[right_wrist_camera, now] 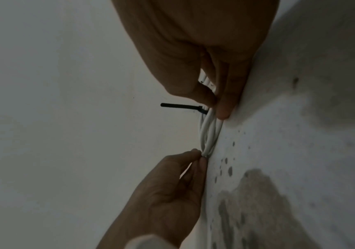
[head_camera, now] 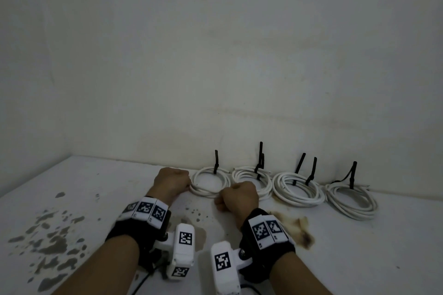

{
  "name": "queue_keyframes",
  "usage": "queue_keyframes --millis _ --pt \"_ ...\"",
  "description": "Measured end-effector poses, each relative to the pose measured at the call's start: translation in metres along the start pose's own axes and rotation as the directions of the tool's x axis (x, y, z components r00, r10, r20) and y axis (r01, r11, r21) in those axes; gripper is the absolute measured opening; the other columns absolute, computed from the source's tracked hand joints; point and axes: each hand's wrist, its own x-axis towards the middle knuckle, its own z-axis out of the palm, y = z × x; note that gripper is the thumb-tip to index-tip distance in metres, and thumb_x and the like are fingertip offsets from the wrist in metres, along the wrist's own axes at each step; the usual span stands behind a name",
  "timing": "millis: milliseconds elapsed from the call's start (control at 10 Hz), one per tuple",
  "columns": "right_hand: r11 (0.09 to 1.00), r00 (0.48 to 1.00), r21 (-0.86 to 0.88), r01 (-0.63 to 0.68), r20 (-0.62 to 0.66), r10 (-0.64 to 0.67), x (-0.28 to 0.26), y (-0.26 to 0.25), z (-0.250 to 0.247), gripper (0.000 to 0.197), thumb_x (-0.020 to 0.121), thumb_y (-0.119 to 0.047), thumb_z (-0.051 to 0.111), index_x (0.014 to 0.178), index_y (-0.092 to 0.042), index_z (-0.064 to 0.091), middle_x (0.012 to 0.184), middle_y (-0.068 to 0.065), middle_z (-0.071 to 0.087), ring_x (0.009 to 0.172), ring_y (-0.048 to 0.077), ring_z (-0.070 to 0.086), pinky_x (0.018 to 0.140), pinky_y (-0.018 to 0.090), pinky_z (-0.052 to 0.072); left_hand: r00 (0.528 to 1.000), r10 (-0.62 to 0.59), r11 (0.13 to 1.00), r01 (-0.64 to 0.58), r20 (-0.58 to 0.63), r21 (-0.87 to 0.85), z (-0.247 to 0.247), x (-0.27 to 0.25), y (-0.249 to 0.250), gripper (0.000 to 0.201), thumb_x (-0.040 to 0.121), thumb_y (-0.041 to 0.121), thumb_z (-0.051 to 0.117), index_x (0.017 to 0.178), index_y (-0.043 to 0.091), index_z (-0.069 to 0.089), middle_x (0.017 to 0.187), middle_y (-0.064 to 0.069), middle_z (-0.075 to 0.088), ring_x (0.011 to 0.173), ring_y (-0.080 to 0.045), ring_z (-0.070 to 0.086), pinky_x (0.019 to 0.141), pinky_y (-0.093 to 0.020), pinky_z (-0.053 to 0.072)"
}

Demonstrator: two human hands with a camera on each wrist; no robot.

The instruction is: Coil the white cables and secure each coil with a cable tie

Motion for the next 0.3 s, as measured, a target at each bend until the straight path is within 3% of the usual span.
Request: queue_keyframes --millis 100,200,300 --pt "0.996 1.0 0.086 -0.011 -0.023 0.013 -0.005 0.0 0.001 0.019 0.083 0.007 0.051 0.089 0.017 0.066 0.076 0.028 0.07 0.045 0.019 0.059 0.045 0.023 0.051 0.999 0.001 0.999 -0.002 0.038 0.033 -0.006 0.0 -0.004 0.058 0.05 0.02 0.066 0.107 0.012 0.074 0.104 -0.008 0.07 0.106 -0.028 0.065 0.101 -0.039 0.049" --pt "0.992 0.999 0.125 -0.017 -0.024 0.02 -0.012 0.001 -0.003 0.013 0.084 0.005 0.051 0.091 0.005 0.061 0.082 0.027 0.071 0.048 0.02 0.059 0.047 0.023 0.051 1.0 0.007 1.0 -0.007 -0.001 -0.017 -0.008 -0.009 -0.01 0.062 0.057 0.021 0.067 0.118 0.013 0.07 0.108 -0.005 0.07 0.104 -0.025 0.065 0.098 -0.036 0.052" --pt "0.996 0.997 0.089 -0.029 0.069 0.023 -0.032 0.006 -0.018 0.01 0.089 0.0 0.052 0.081 -0.004 0.058 0.078 0.02 0.071 0.059 0.022 0.063 0.06 0.031 0.058 1.0 0.012 0.991 -0.014 -0.018 -0.131 -0.008 -0.029 -0.02 0.042 0.084 0.012 0.066 0.126 0.011 0.064 0.117 -0.01 0.066 0.103 -0.024 0.065 0.094 -0.033 0.052"
